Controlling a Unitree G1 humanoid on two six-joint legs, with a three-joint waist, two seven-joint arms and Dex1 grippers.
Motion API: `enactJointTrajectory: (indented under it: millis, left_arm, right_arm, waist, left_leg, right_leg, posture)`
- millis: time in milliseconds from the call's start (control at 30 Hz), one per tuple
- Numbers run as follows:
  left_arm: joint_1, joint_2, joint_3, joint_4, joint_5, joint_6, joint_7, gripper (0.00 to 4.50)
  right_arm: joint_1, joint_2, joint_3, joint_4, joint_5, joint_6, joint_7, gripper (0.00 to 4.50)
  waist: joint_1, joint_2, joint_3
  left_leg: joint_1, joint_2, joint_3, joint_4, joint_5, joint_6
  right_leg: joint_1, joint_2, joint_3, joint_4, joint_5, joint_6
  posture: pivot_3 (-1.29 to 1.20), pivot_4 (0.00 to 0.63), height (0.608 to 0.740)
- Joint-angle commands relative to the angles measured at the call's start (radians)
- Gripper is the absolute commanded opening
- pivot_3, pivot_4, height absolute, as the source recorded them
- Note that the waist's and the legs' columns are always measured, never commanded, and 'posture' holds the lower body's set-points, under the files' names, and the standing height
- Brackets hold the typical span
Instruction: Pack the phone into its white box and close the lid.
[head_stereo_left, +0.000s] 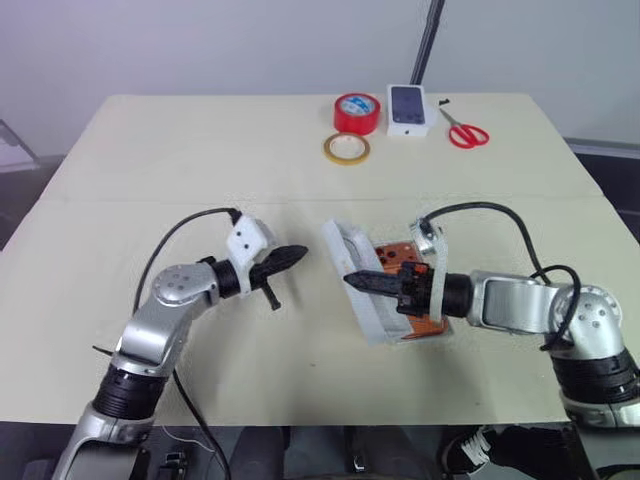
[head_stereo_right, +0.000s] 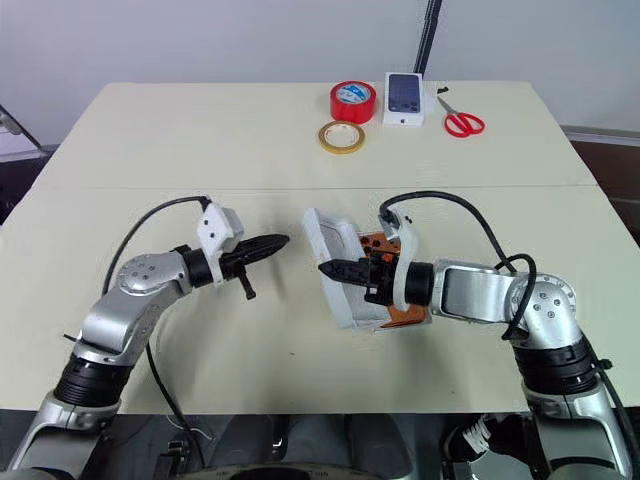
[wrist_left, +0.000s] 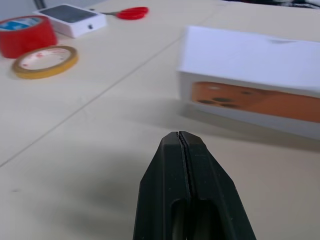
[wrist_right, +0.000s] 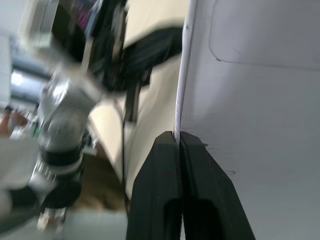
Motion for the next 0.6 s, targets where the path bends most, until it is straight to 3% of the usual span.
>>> enactJointTrajectory:
  millis: [33,100,200,367,467,600]
  left_arm:
    - [-0.043,-0.031,-0.061,-0.008,0.024,-0.013,-0.017,0.00]
    - [-0.067,-0.062,-0.098,0.024,0.047,-0.022,-0.017,0.00]
    - [-0.100,-0.113,-0.141,0.077,0.073,-0.025,-0.012,0.00]
    - [-0.106,-0.142,-0.114,0.076,0.046,-0.025,-0.019,0.00]
    - [-0.105,-0.138,-0.042,0.053,-0.008,0.008,-0.005,0.00]
    - [-0.077,-0.064,0.046,0.040,-0.017,0.006,-0.009,0.00]
  right_arm:
    - [-0.051,0.030,-0.066,0.027,0.015,-0.014,-0.058,1.89]
    - [-0.067,0.031,-0.071,0.029,0.015,-0.009,-0.083,3.06]
    - [-0.086,-0.035,-0.066,0.017,0.015,0.020,-0.075,4.39]
    - [-0.130,-0.232,-0.025,-0.009,0.015,0.052,-0.090,4.39]
    - [-0.183,-0.314,0.004,-0.073,-0.098,0.093,-0.020,4.39]
    - [-0.233,-0.350,0.066,-0.151,-0.288,0.143,0.096,4.39]
  waist:
    - [0.004,0.000,0.000]
    - [0.005,0.000,0.000]
    - [0.005,0.000,0.000]
    - [0.002,0.001,0.000]
    - [-0.003,0.001,0.000]
    - [0.000,0.001,0.000]
  left_leg:
    - [0.000,0.000,0.000,0.000,0.000,0.000]
    - [0.000,-0.001,0.000,0.000,0.000,0.000]
    - [0.000,-0.001,0.000,0.000,0.000,0.000]
    - [-0.001,0.000,0.000,-0.001,0.000,0.000]
    - [-0.001,0.001,0.001,-0.001,0.000,0.000]
    - [-0.001,0.002,0.000,-0.002,0.000,0.000]
  right_leg:
    - [0.000,0.000,0.000,0.000,0.000,0.000]
    - [0.000,0.000,0.000,0.000,0.000,0.000]
    - [0.000,0.000,0.000,0.000,0.000,0.000]
    - [-0.001,0.000,0.001,-0.001,0.000,0.000]
    - [-0.002,0.000,0.002,0.000,0.000,0.000]
    - [-0.003,0.002,0.002,0.000,0.000,0.000]
  posture:
    - [0.00,0.150,0.740]
    - [0.00,0.150,0.740]
    - [0.00,0.150,0.740]
    - [0.00,0.150,0.740]
    - [0.00,0.150,0.740]
    - [0.00,0.150,0.740]
